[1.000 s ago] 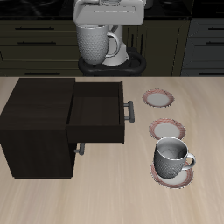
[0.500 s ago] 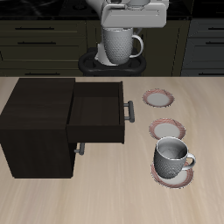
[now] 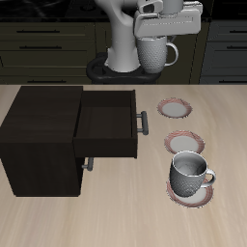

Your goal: Place the porcelain mug that is in the drawer onto the nearest plate relative to the robot

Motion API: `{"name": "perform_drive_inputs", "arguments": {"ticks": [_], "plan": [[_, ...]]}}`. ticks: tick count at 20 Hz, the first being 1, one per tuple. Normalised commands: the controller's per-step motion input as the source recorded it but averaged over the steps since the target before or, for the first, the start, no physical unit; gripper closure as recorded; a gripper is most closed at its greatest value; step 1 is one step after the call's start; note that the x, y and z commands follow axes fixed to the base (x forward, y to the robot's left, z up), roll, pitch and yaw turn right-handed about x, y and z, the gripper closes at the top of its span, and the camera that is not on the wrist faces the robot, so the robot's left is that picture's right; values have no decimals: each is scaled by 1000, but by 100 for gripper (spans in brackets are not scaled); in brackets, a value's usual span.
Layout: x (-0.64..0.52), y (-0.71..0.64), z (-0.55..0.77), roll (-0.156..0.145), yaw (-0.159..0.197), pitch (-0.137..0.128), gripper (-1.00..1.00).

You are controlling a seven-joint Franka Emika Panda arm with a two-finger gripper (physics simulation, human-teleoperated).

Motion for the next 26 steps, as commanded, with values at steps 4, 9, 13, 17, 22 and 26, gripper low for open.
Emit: {"name": "perform_drive_inputs", "arguments": {"ticks": [4,9,13,17,22,26], "plan": [[-67,314,-472,-28,-21,10,100],[-77,174,-389,25,-24,52,100],[-364,256,-348,47,-64,68,100],[-184,160,-216,40,-25,58,100],[45,168,-331,41,-2,76,100],[14,139,-280,20,28,39,100]]}}
